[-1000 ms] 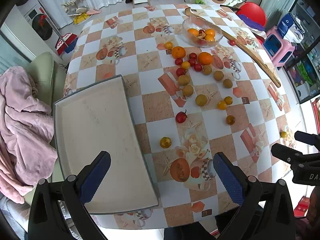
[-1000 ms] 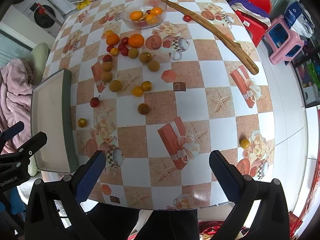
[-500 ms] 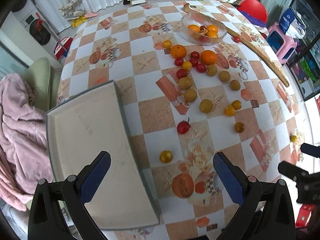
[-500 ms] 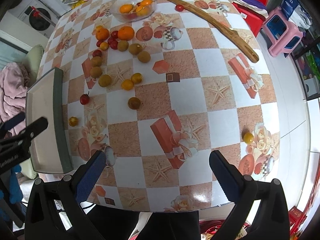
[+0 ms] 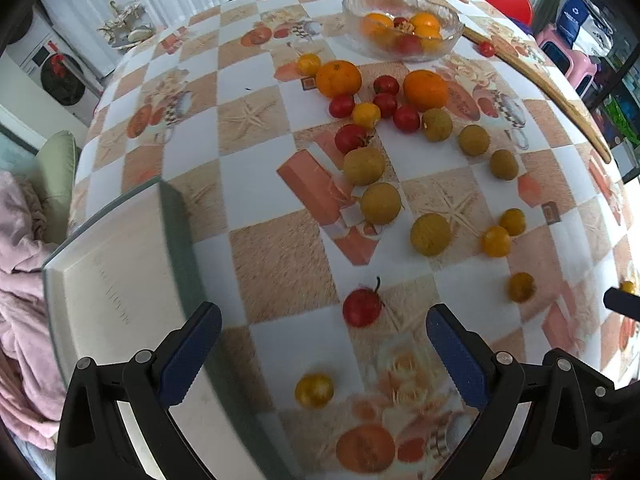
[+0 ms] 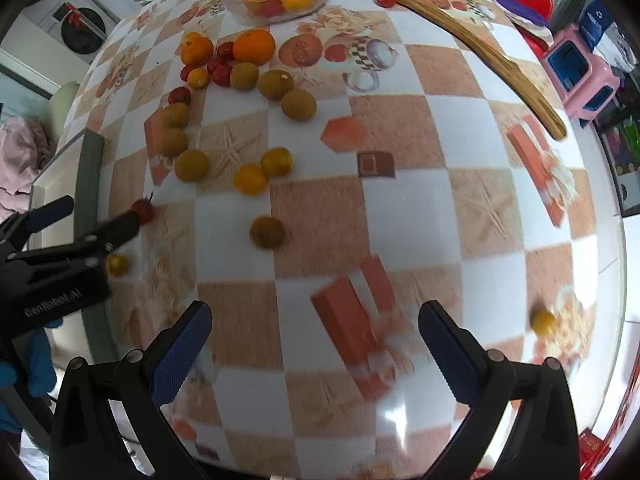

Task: Organize fruits
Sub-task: 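Grasp a red cherry tomato with the left gripper while the right grasps a yellow plum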

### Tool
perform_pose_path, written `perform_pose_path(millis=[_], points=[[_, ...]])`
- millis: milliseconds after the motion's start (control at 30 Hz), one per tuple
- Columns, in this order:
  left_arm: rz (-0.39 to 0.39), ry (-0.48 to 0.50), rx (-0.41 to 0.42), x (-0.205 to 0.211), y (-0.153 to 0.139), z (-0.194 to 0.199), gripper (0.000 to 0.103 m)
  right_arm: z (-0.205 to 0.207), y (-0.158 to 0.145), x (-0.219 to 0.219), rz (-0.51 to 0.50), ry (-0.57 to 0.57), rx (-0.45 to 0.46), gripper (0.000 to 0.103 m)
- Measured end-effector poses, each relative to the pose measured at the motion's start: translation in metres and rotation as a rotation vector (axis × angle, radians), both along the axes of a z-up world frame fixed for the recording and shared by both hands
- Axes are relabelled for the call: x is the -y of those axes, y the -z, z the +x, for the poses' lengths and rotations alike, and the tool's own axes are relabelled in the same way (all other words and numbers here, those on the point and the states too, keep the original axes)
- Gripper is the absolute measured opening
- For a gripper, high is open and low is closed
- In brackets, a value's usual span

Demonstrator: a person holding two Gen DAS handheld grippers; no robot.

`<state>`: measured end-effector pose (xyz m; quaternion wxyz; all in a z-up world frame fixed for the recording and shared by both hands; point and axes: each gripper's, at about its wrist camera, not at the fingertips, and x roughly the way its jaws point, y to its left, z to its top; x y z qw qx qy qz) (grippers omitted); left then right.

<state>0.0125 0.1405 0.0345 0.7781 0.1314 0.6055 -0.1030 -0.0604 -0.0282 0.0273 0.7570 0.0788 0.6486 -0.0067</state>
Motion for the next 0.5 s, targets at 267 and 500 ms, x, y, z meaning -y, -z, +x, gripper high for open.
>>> perform_pose_path(millis=[267,500], points=[[0.021,0.009,-0.005,0.003,0.024,0.008,0.085,0.018,0.018,-0.016,0.002,-0.062,0.053,0.090],[-0.024,-0.001,-0.010,0.005,0.022,0.007,0.068,0.027,0.021,-0.025,-0.051,-0.086,0.076,0.060]])
